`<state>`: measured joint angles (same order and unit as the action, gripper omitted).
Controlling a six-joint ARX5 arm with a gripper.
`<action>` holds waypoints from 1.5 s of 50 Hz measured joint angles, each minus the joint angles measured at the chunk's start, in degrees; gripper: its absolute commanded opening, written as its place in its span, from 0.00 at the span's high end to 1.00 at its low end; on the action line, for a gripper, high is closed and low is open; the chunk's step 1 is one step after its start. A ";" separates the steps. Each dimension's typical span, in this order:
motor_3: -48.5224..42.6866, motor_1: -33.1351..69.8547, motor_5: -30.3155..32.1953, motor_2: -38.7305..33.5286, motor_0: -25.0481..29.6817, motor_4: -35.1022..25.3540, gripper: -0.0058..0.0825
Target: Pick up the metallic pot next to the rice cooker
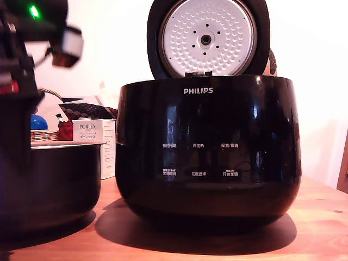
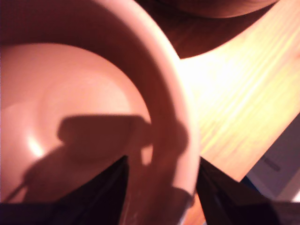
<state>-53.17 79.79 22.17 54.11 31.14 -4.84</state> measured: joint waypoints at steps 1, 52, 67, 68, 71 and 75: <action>-0.33 0.17 0.81 0.00 0.09 0.00 0.48; -2.40 0.33 12.57 0.00 1.46 2.12 0.92; -2.08 0.22 14.14 0.44 1.51 4.02 0.96; -2.12 0.22 14.14 0.44 1.51 4.24 0.96; -2.29 0.22 14.58 0.44 1.73 5.60 0.96; -3.39 0.22 14.93 0.50 1.86 7.28 0.96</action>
<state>-56.55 80.01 37.10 54.61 32.99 2.44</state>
